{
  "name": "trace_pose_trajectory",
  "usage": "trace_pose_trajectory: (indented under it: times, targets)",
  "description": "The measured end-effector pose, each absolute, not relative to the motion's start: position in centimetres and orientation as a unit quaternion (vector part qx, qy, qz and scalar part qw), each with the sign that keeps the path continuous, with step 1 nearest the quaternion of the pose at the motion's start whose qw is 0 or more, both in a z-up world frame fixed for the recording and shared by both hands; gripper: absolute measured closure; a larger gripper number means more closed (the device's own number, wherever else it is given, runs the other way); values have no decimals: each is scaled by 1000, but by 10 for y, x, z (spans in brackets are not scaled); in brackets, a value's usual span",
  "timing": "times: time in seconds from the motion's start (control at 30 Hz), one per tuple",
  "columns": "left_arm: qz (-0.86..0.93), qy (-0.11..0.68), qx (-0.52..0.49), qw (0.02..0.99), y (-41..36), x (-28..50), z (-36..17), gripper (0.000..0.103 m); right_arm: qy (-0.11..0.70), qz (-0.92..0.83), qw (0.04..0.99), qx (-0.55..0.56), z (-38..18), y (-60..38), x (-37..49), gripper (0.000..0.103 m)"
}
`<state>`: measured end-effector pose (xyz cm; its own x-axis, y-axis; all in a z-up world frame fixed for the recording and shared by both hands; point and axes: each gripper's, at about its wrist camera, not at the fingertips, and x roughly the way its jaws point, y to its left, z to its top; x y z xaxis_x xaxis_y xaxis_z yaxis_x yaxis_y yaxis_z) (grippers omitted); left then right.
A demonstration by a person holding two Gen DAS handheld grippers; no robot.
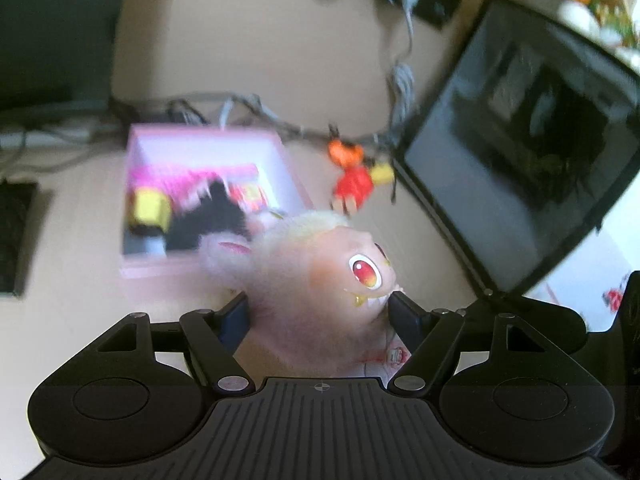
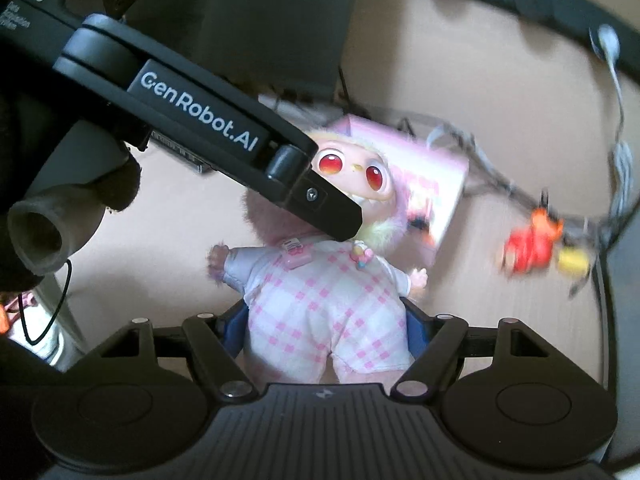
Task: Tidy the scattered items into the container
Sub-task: 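Lift the doll with both grippers toward the pink box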
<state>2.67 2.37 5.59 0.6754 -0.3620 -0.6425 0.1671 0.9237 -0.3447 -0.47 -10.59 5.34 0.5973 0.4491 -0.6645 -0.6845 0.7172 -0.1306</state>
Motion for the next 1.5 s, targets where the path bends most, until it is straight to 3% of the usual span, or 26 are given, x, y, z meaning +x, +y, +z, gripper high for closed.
trace_pose_trajectory:
  times: [0.43, 0.97, 1.1, 1.5]
  targets:
    - [-130, 297, -170, 931, 75, 95, 101, 26, 205, 330, 870, -304, 99, -67, 79, 29]
    - [-109, 375, -217, 895, 109, 185, 20, 26, 217, 368, 780, -457, 22, -13, 200, 26]
    - [-125, 360, -198, 903, 114, 186, 28, 10, 235, 368, 804, -403, 25, -29, 202, 21]
    - [-60, 393, -216, 892, 112, 269, 13, 10, 346, 343, 868, -99, 40, -64, 242, 17]
